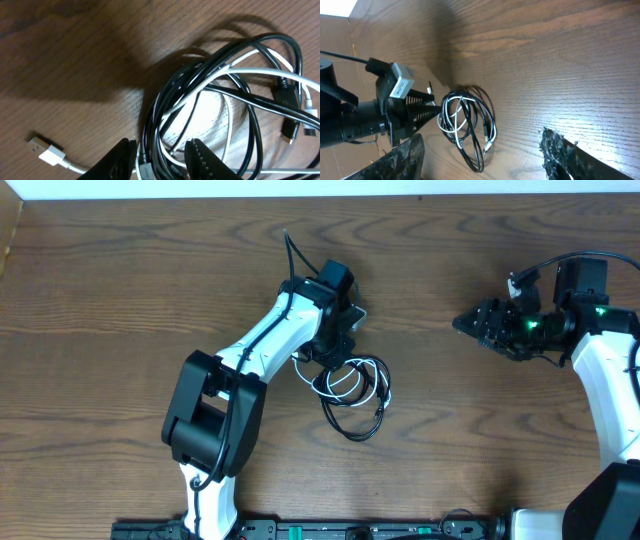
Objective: Untangle cables
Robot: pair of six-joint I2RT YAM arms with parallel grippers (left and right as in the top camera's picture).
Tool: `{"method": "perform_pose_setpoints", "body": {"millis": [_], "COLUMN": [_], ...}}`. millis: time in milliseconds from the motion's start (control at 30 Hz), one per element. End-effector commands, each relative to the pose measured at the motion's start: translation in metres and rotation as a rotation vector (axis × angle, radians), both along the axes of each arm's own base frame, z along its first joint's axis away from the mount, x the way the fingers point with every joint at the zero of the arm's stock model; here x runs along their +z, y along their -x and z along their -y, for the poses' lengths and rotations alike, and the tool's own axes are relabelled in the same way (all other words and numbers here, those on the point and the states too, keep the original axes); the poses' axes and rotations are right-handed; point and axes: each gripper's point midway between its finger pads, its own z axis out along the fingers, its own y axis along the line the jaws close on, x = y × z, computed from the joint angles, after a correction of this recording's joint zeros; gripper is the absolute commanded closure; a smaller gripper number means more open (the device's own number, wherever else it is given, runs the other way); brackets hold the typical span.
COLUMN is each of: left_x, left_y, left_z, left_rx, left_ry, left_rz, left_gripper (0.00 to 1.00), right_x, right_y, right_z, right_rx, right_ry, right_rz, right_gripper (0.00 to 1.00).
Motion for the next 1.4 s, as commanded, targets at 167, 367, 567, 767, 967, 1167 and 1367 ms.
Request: {"method": "perform_pose_setpoints", "body": {"millis": [167, 367, 567, 767, 967, 1167, 1367], "left_x": [-0.032, -0.034, -0.033, 0.023, 0.120, 0.186, 0.212], "left_y": [0.008, 0.008, 0.004, -0.021, -0.036, -0.025, -0.018], "left_z": [-0.003, -0.003, -0.001, 0.011, 0.019, 0.014, 0.010], "left_rx": [-0.017, -0.017, 0.001, 0.098, 0.187, 0.226, 0.281], "left_ry": [-0.030, -0.033, -0.025, 0.041, 0.190, 0.285, 0.336], "left_rz": [-0.073, -0.079, -0.065, 0.039, 0.244, 0.362, 0.395], "left_gripper": [0.72, 0.79, 0.92, 0.92, 0.92, 0.93, 0.93], "right_x": [0.008, 0.008, 0.012, 0.019, 0.028, 0.034, 0.033], "right_y": [0.001, 0.002, 0.003, 0.004, 0.007, 0.007, 0.002], "right_z": [0.001, 0.000, -0.010, -0.038, -0.074, -0.102, -0.118], "right_rx": [0.013, 0.013, 0.041, 0.126, 0.234, 0.276, 0.245], "right_ry": [0.011, 0.008, -0.030, -0.062, -0.101, -0.122, -0.091], "right_rz": [0.025, 0.022, 0.030, 0.066, 0.118, 0.145, 0.142], "right_gripper": [0.29, 0.29, 0.30, 0.31, 0.33, 0.36, 0.40]}}
